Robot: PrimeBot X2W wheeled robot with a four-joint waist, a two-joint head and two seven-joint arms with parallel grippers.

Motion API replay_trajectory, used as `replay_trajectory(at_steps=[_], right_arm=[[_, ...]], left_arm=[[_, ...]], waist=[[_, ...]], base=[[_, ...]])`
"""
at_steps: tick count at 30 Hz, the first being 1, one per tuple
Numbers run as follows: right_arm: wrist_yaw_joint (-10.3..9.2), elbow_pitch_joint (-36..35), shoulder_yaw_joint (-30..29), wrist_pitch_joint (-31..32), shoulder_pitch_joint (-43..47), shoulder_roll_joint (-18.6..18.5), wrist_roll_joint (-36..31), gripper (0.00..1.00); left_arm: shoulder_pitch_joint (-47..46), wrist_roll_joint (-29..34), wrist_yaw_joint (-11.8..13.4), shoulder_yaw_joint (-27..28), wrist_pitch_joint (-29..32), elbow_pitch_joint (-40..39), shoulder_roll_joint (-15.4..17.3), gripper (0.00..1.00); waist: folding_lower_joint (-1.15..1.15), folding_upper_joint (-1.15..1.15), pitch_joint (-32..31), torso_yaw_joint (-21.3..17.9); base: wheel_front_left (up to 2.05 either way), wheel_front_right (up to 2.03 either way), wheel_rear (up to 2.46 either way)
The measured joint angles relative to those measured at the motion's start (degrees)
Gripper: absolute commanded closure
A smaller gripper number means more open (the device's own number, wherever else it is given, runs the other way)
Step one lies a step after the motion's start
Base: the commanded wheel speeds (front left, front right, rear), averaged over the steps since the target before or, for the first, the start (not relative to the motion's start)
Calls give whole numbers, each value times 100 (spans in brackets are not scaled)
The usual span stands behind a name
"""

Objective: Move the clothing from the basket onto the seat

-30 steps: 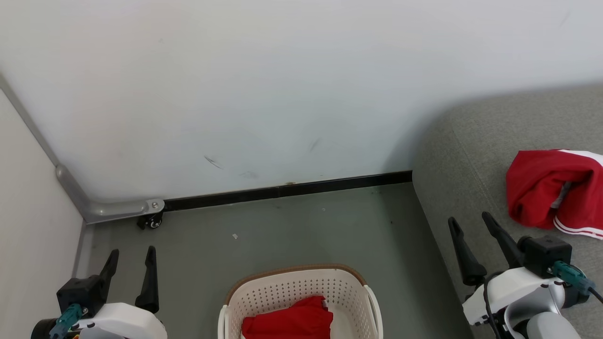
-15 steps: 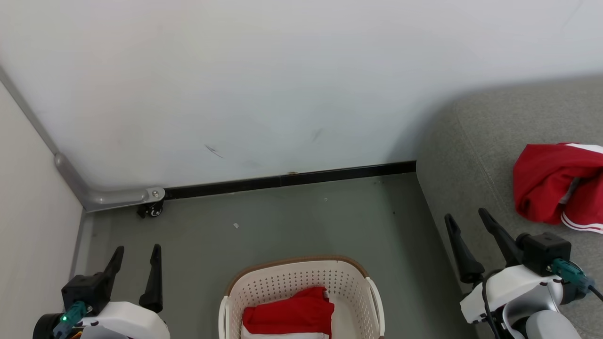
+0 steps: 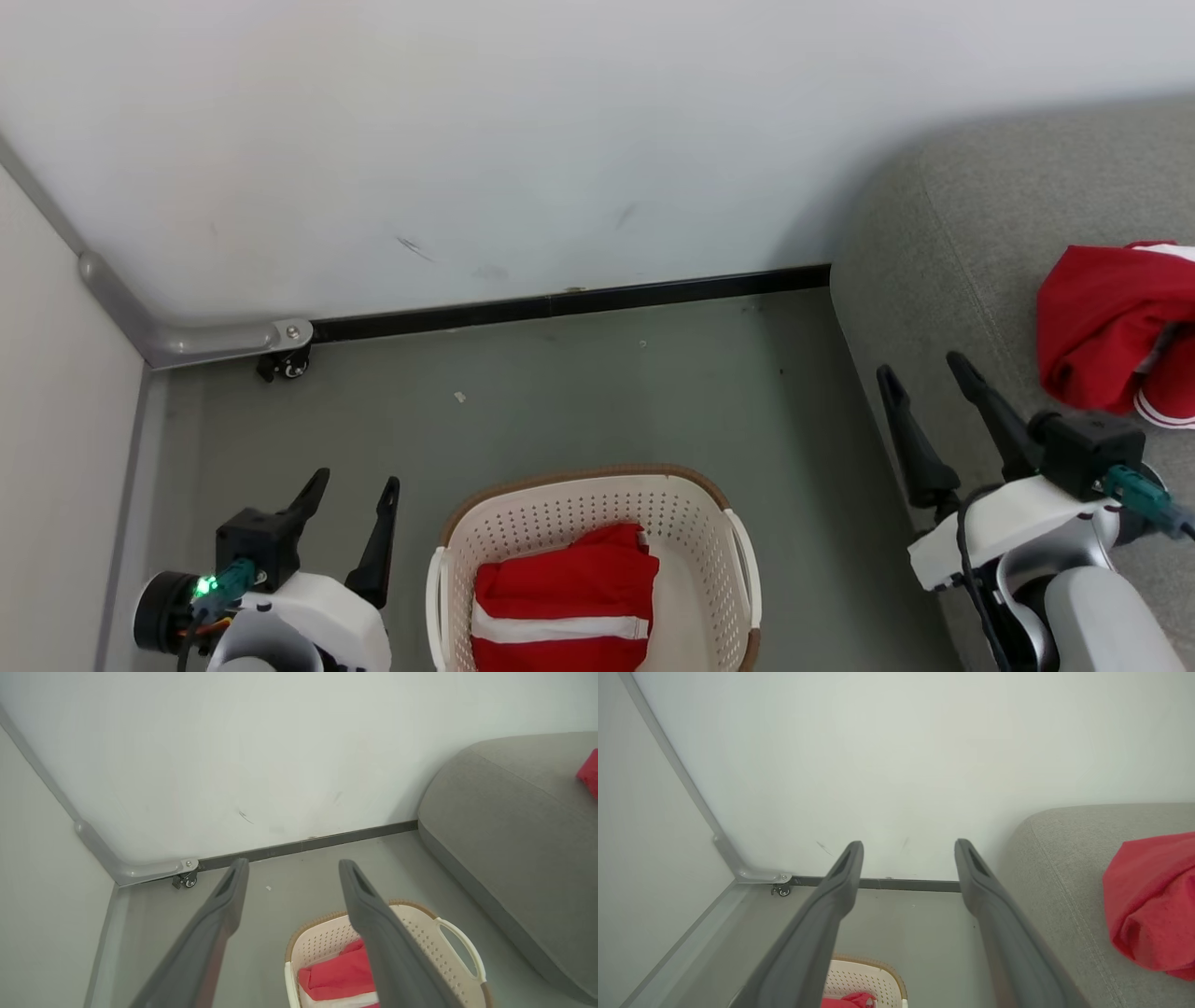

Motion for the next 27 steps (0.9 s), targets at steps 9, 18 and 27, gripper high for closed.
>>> replay_trajectory(at_steps=[9,18,27], right_arm=[[-1,-275,20,71,-421,-2,-73,0],[-1,-573,-59,169,-918,-5,-88,0],[-1,-731,15,196,-1424,-10,-32,0]], left_arm=[[-493,341,-287,-516,311,307,-65,0],[-978,699,-592,-1031,582,703,-213,0],[-1551,968,-801,-1268,708,1133,-352,0]], waist=[[0,0,443,-64],[0,0,987,-174],[0,0,1593,-320]], base=[[0,0,0],[0,0,0],[0,0,0]])
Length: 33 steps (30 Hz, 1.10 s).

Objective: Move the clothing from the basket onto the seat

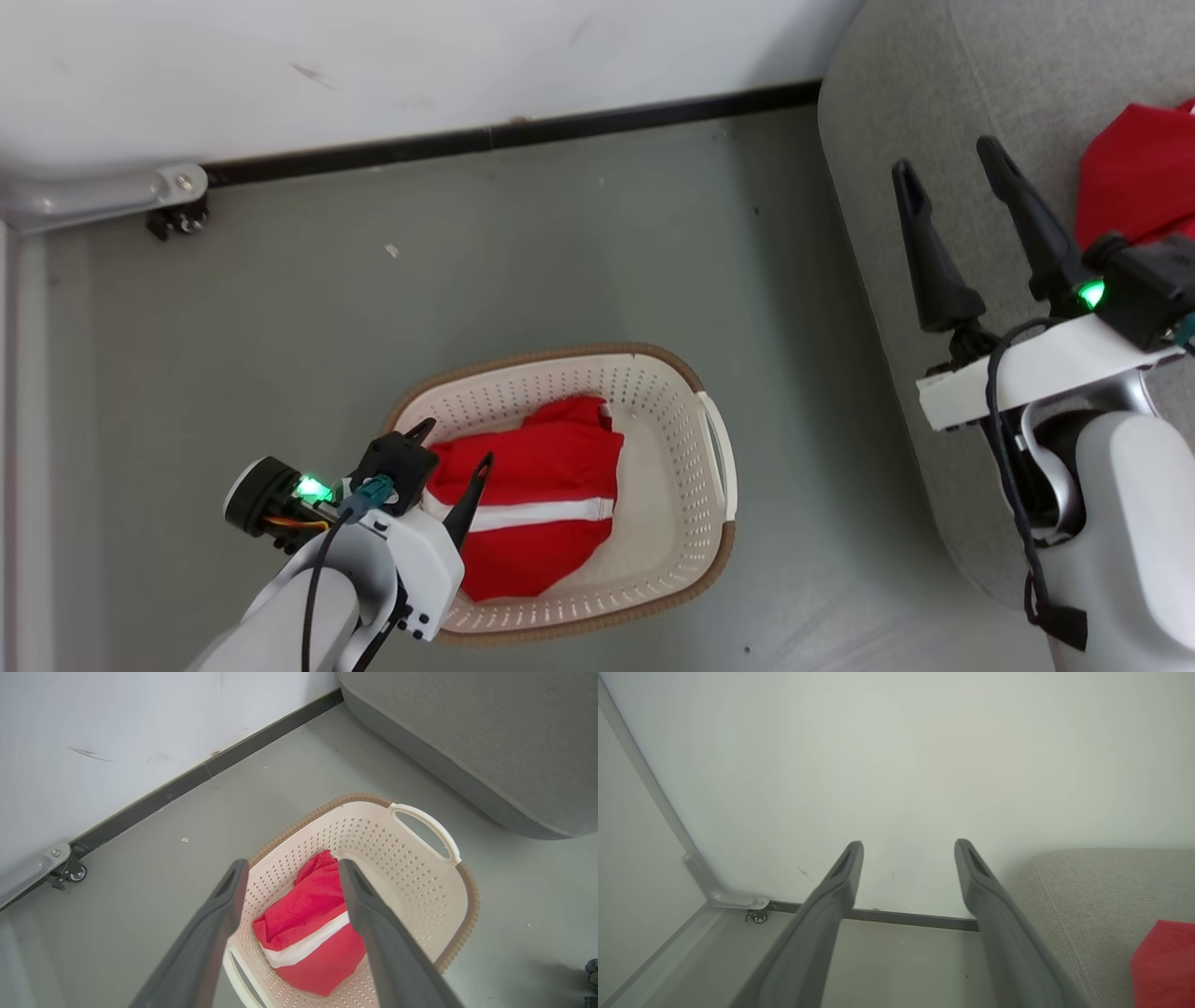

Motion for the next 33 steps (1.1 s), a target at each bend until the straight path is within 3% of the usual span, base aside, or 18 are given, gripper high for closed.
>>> replay_trajectory(at_steps=[25,33], right_arm=[[1,-197,116,-87,-1272,-11,315,0],[1,-201,163,-168,-1501,-12,458,0]], left_arm=[[-990,959,-648,-916,200,1255,-46,0],[-1280,1184,-725,-1084,199,1608,-37,0]], waist=[[0,0,1613,-532],[0,0,2029,-708]], base=[[0,0,0],[0,0,0]])
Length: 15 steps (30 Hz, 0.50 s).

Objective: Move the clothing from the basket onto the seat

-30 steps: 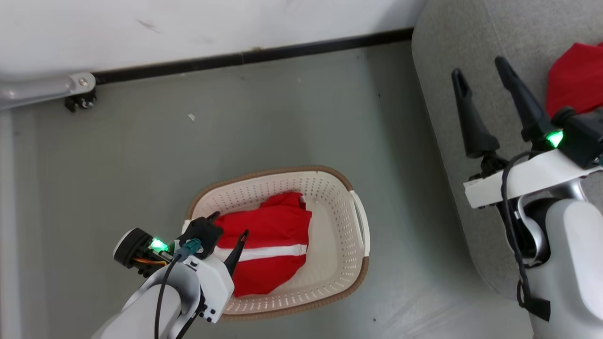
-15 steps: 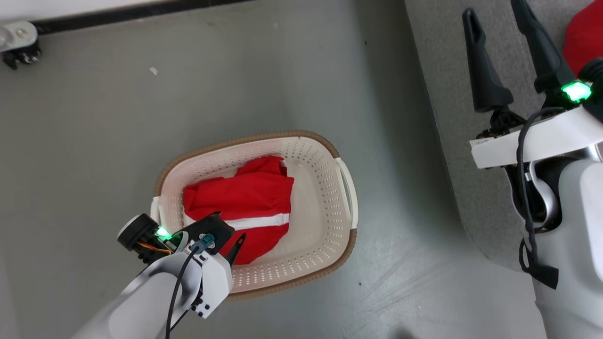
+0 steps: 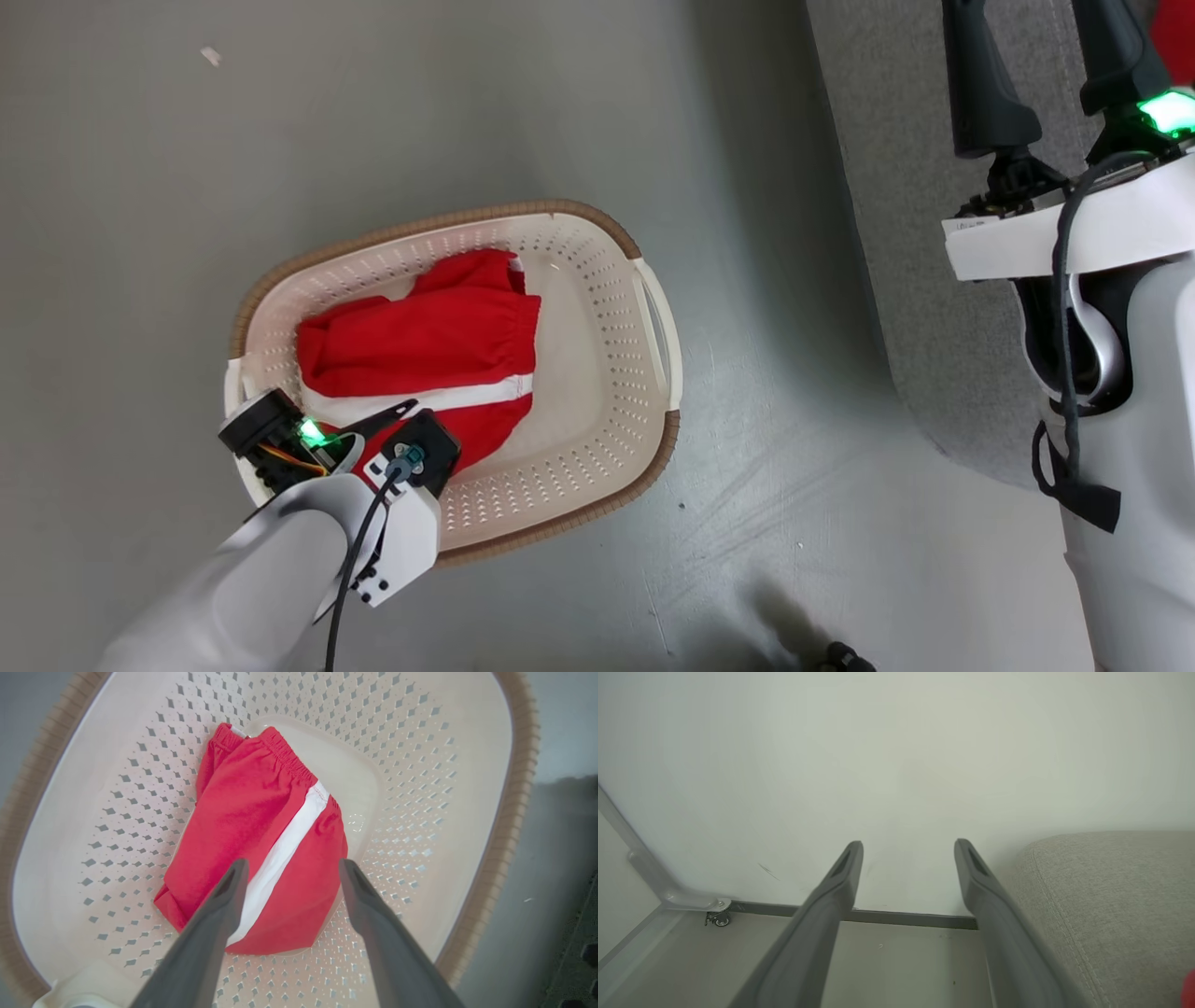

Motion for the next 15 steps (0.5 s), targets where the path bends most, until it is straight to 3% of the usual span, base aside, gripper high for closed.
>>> replay_trajectory(at_steps=[15], right_arm=[[0,-3,58,-209,-348,0,164,0]], left_arm=[[-510,352,-14,-152,-67,532,27,0]], waist=[[0,0,621,-270]], base=[[0,0,0]])
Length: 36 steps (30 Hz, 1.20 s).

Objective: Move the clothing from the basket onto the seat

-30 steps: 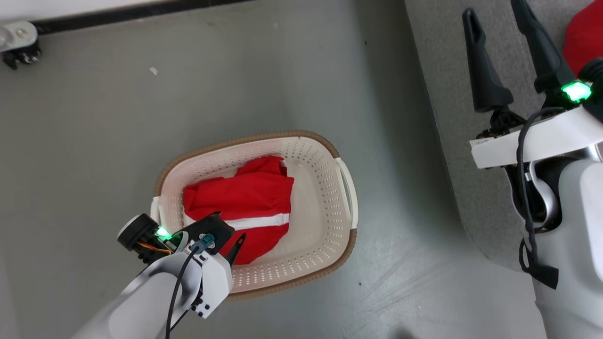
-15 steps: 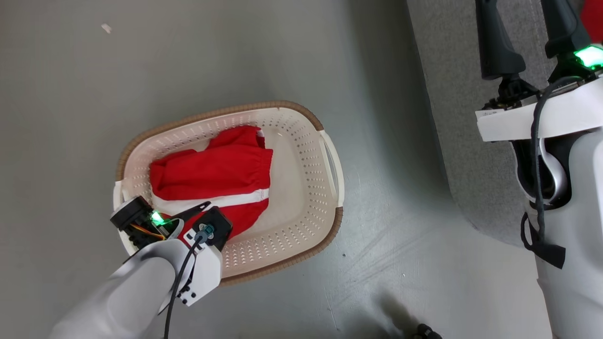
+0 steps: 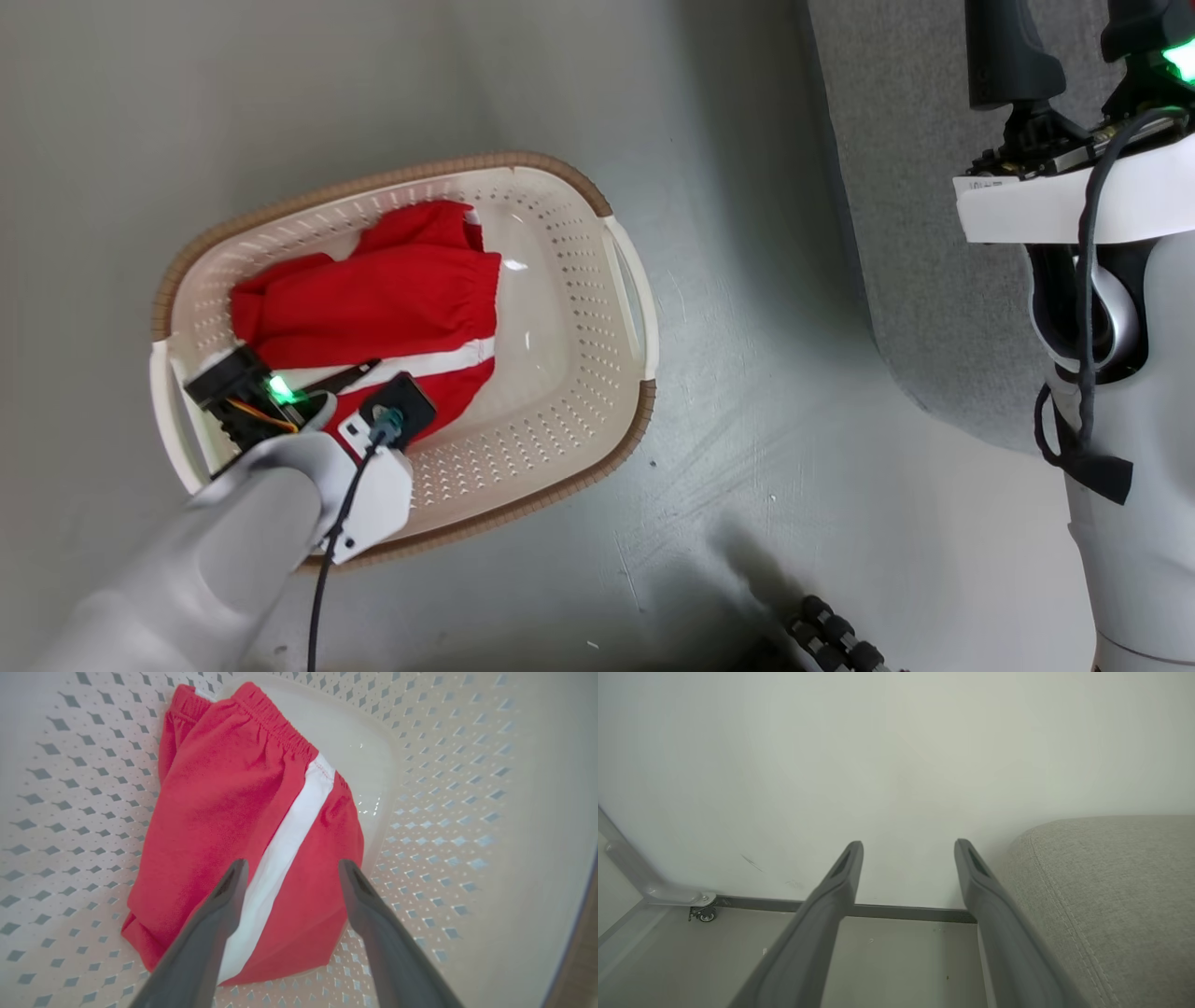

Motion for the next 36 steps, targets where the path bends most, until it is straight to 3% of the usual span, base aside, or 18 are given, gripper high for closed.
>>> replay_trajectory(at_steps=[26,27,28,30,31,36], right_arm=[[0,79,123,-290,-388,1,176,0],[0,90,124,-290,-395,1,176,0],[0,100,124,-293,-407,1,176,0],[0,121,123,-345,-438,1,176,0],[0,136,120,-352,-461,1,176,0],[0,258,88,-419,-487,2,168,0]], left_arm=[[-644,354,459,-7,-142,866,0,0],[-665,353,464,3,-137,896,-3,4],[-684,353,487,11,-136,920,-12,42],[-710,344,512,16,-136,958,-41,94],[-716,344,512,16,-136,972,-60,100],[-724,322,511,33,-254,956,-186,100]], waist=[[0,0,797,-337],[0,0,817,-344],[0,0,836,-350],[0,0,872,-358],[0,0,887,-360],[0,0,898,-333]], base=[[0,0,0],[0,0,0],[0,0,0],[0,0,0],[0,0,0],[0,0,0]])
